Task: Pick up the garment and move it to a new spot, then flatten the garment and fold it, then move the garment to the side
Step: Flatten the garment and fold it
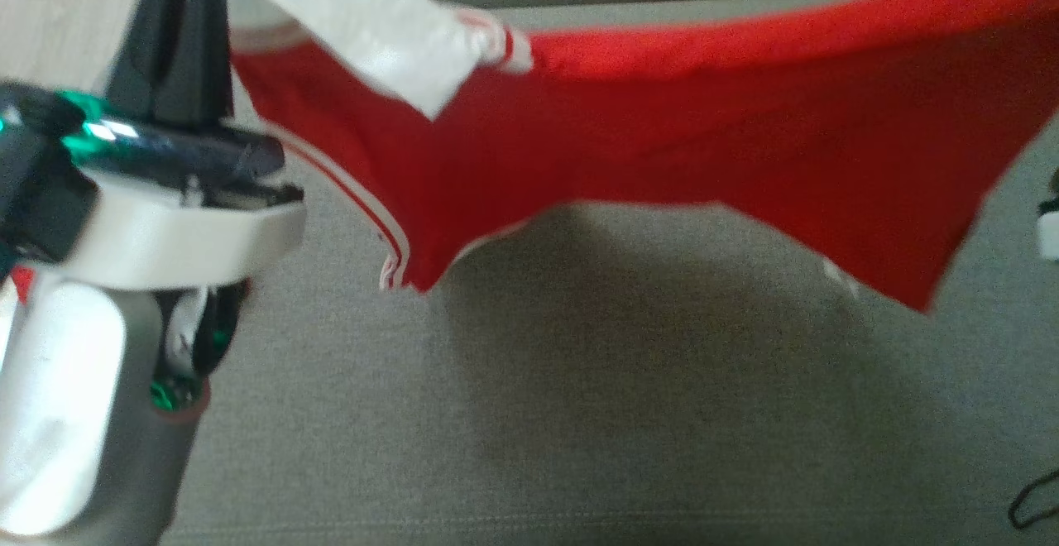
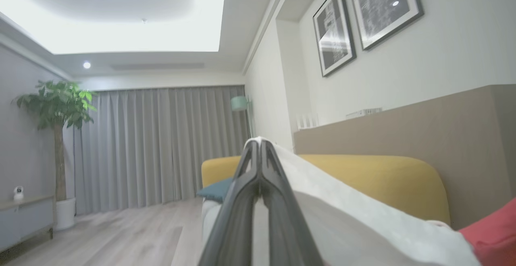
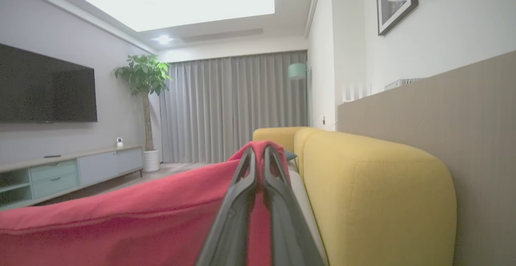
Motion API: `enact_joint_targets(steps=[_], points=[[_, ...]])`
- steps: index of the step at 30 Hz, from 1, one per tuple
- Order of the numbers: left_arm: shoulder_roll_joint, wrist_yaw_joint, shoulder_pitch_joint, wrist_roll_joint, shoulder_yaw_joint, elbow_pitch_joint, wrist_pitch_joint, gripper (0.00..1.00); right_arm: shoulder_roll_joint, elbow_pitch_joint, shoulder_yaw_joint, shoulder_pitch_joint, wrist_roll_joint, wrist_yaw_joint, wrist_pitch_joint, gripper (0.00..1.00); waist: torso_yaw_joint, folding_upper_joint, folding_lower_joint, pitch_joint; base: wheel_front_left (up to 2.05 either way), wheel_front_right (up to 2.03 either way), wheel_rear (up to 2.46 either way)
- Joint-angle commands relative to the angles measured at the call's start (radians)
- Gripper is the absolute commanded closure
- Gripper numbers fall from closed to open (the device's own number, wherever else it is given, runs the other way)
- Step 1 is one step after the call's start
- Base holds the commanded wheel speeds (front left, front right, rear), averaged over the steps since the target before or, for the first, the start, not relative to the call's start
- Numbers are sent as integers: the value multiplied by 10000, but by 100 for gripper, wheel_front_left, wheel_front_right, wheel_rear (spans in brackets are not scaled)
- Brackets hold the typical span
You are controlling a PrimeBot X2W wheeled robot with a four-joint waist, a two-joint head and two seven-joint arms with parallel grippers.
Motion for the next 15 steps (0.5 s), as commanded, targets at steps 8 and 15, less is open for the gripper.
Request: enact_joint_targets(steps=[8, 15], points=[[415, -229, -1929, 82, 374, -366, 728, 100, -326, -604, -195, -1071, 443, 73, 514, 100, -43, 0, 0, -490, 0, 0, 0], [11, -636, -2903, -436, 80, 1105, 866, 100, -219, 156, 73, -1439, 481, 73, 570, 100, -87, 0, 0, -226, 0, 0, 0]])
